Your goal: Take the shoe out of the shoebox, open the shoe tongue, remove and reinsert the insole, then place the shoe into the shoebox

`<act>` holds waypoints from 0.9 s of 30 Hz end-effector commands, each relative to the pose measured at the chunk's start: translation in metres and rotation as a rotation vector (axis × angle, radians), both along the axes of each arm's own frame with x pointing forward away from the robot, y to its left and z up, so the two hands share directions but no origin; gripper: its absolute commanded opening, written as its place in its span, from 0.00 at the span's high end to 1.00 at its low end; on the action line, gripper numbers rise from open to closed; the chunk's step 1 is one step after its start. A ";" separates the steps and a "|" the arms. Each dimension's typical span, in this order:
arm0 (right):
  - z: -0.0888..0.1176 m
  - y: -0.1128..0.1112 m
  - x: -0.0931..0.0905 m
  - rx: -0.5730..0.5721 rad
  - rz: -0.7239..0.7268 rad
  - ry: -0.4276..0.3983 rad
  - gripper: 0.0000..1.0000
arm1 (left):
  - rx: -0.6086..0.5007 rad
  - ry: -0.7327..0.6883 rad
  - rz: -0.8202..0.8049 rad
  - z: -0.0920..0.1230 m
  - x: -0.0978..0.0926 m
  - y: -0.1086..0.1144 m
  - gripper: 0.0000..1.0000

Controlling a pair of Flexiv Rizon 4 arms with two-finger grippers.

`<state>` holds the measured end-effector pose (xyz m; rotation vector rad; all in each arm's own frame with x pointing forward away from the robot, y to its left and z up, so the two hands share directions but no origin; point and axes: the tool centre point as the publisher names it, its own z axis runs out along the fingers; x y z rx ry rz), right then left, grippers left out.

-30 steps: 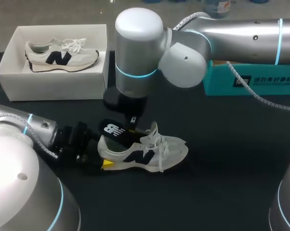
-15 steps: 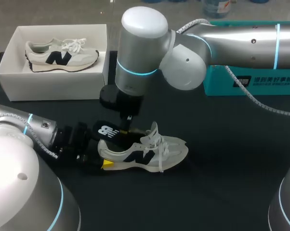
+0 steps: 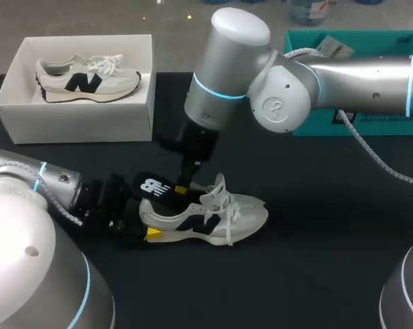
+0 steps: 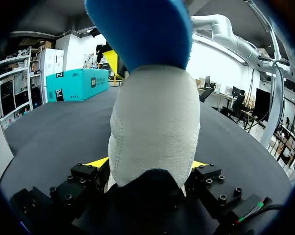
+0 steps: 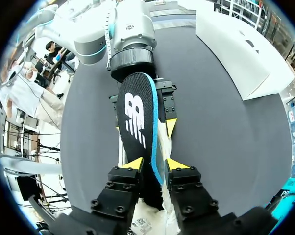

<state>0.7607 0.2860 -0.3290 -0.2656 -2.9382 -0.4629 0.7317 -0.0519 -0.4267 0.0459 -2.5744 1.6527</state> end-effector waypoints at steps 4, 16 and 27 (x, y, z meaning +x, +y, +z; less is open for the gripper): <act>-0.009 0.006 0.002 0.012 0.014 0.024 0.75 | 0.001 0.000 0.000 -0.002 0.000 -0.001 1.00; -0.011 0.015 -0.003 0.026 0.024 0.033 1.00 | 0.001 0.000 0.000 -0.002 0.000 -0.001 1.00; 0.008 0.024 0.012 0.037 0.056 -0.013 1.00 | 0.001 0.000 0.000 -0.002 0.000 -0.001 1.00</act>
